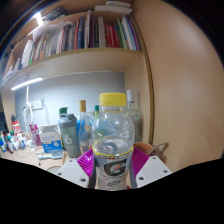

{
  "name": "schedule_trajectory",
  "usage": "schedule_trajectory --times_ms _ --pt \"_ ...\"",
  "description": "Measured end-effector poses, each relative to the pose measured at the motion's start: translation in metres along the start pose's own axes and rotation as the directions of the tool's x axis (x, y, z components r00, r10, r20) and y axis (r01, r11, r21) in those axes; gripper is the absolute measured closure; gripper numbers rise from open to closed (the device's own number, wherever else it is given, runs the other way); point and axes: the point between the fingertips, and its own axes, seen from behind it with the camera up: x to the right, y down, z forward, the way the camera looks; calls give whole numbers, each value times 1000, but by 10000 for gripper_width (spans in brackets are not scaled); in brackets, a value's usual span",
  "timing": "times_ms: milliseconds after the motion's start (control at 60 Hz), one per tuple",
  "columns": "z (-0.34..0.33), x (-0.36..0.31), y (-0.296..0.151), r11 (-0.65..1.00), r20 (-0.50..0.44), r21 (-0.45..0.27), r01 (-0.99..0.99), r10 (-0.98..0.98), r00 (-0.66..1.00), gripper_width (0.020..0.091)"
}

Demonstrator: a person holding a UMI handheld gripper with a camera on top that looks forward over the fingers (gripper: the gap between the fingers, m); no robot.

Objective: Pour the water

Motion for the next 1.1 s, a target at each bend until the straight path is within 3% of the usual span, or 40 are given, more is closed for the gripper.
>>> schedule_trajectory --times_ms 233,300,517,617,683,783,933,1100 --pt "13 12 47 997 -30 -61 45 -47 998 622" --pt "14 11 41 998 -25 -6 65 -65 998 620" --pt "14 10 40 998 -15 11 60 -60 998 616" --pt "12 13 38 996 -36 22 83 -82 996 518" --pt "12 14 40 994 -56 -8 111 -111 992 470" --pt "7 9 49 992 -32 -72 107 -109 994 247" --pt "-24 8 56 989 4 -132 61 -61 998 258" --pt "-78 11 33 994 2 -98 43 -43 999 255"
